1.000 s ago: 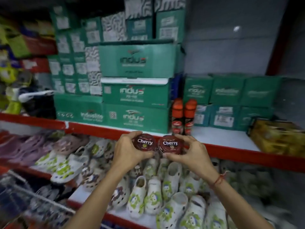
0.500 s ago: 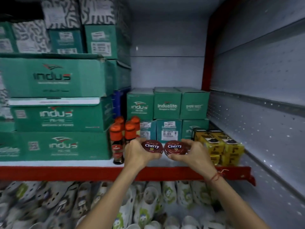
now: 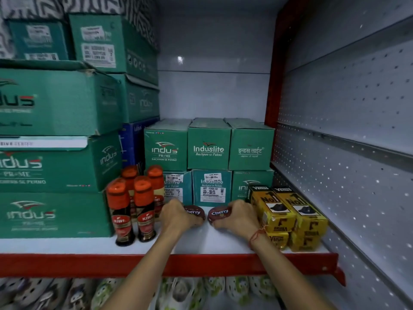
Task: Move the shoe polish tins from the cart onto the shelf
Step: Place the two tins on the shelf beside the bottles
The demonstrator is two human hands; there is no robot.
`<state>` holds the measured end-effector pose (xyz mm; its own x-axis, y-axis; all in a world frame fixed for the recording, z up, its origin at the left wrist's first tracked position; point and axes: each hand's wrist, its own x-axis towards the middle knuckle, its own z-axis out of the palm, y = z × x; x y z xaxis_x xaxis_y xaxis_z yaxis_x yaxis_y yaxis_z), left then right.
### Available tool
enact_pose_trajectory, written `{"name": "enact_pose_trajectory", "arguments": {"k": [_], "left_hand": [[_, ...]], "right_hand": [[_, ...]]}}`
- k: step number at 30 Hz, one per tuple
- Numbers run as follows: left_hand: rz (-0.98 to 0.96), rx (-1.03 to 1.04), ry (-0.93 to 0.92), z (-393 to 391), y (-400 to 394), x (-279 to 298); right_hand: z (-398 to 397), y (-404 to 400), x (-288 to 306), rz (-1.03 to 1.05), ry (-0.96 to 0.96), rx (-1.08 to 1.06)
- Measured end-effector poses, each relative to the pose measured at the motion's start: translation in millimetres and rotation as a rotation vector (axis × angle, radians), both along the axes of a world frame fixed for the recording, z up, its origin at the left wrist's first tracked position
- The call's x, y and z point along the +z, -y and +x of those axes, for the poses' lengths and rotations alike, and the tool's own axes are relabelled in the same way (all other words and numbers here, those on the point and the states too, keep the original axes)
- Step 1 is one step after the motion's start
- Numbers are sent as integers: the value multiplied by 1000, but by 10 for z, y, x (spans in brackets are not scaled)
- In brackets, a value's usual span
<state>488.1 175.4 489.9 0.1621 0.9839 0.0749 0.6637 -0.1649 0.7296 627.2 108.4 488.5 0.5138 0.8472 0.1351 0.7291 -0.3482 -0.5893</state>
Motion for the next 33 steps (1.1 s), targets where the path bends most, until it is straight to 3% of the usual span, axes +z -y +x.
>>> {"name": "enact_pose_trajectory", "arguments": {"k": [8, 13, 18, 25, 33], "left_hand": [[-43, 16, -38, -2, -81, -55], [25, -19, -9, -55, 8, -45], [171, -80, 92, -285, 195, 0], [329, -98, 304, -1137, 600, 25], [432, 121, 312, -2589, 1043, -282]], "right_hand": [[22, -117, -52, -55, -25, 13], [-43, -82, -74, -49, 10, 5], [-337, 138, 58, 87, 81, 6], [-1134, 548, 110, 331, 146, 92], [-2377, 700, -127, 521, 63, 330]]}}
